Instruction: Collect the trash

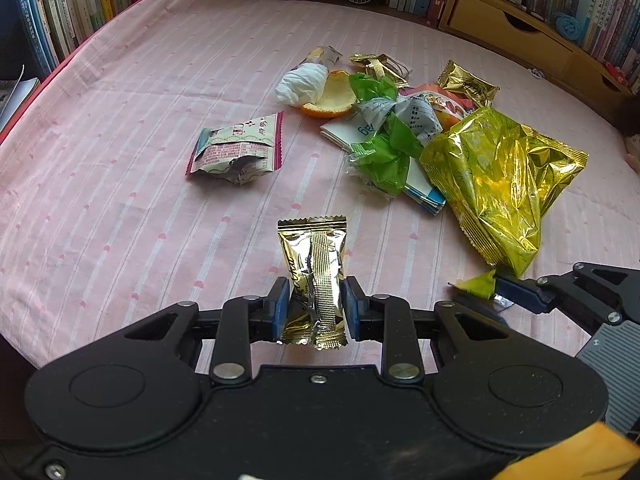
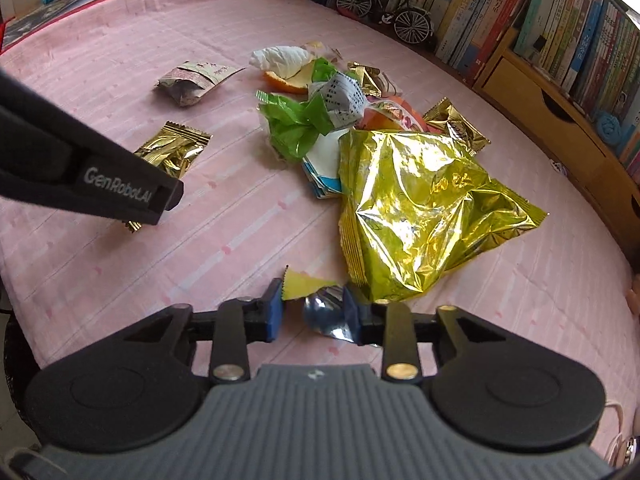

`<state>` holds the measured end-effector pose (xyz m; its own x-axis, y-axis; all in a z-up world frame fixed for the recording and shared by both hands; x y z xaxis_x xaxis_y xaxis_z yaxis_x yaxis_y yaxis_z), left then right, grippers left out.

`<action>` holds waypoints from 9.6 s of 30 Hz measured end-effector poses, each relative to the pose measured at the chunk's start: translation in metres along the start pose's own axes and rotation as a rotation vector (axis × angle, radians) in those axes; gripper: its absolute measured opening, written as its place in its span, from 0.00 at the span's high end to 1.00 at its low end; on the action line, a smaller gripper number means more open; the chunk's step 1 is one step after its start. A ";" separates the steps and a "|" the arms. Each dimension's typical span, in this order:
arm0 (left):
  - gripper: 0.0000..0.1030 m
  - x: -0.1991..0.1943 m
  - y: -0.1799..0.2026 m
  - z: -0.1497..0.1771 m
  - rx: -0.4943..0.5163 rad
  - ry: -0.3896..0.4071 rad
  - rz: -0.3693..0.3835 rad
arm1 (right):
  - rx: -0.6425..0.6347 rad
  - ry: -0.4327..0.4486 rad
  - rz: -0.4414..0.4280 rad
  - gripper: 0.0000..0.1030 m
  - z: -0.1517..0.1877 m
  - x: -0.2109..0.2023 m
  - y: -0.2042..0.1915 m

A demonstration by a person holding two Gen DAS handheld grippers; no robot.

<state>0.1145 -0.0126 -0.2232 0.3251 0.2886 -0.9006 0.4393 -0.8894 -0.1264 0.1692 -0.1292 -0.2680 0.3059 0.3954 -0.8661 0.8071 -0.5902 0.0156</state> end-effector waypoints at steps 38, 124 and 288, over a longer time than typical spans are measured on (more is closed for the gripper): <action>0.74 -0.068 -0.105 0.069 0.132 0.107 0.163 | 0.413 0.112 0.060 0.97 0.014 -0.088 -0.098; 0.08 -0.121 -0.186 0.021 0.056 0.279 0.132 | 0.638 0.332 0.148 0.12 -0.030 -0.167 -0.090; 0.96 0.065 -0.213 0.280 0.107 -0.218 0.078 | 0.603 -0.142 -0.047 0.77 0.128 0.039 -0.247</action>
<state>-0.1923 0.0959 -0.3717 0.1611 0.1452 -0.9762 0.3248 -0.9418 -0.0865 -0.0828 -0.0581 -0.3694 0.1733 0.3573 -0.9178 0.3775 -0.8848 -0.2732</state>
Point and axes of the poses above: each gripper's, at about its wrist camera, not at the fingertips, and x roughly the way its jaws point, y to its right, z to its underside, the point moved 8 cm from there along x, roughly the way its jaws point, and after that the axes turned 12 degrees about -z, right-handed, at the moved point
